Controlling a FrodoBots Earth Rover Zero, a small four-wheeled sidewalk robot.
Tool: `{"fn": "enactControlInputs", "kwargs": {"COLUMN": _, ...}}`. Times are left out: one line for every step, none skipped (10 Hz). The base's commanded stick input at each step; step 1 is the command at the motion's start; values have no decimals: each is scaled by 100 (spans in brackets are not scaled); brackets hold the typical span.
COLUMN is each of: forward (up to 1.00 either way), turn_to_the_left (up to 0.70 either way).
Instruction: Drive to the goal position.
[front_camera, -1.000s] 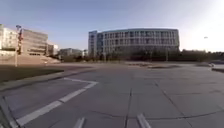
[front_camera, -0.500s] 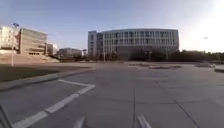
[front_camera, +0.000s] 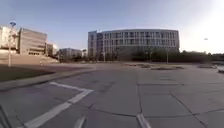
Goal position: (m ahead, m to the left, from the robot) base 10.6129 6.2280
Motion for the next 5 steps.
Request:
{"fn": "enactControlInputs", "kwargs": {"forward": 70, "turn_to_the_left": 0}}
{"fn": "enactControlInputs", "kwargs": {"forward": 70, "turn_to_the_left": 0}}
{"fn": "enactControlInputs", "kwargs": {"forward": 70, "turn_to_the_left": 0}}
{"fn": "enactControlInputs", "kwargs": {"forward": 70, "turn_to_the_left": 4}}
{"fn": "enactControlInputs", "kwargs": {"forward": 70, "turn_to_the_left": 14}}
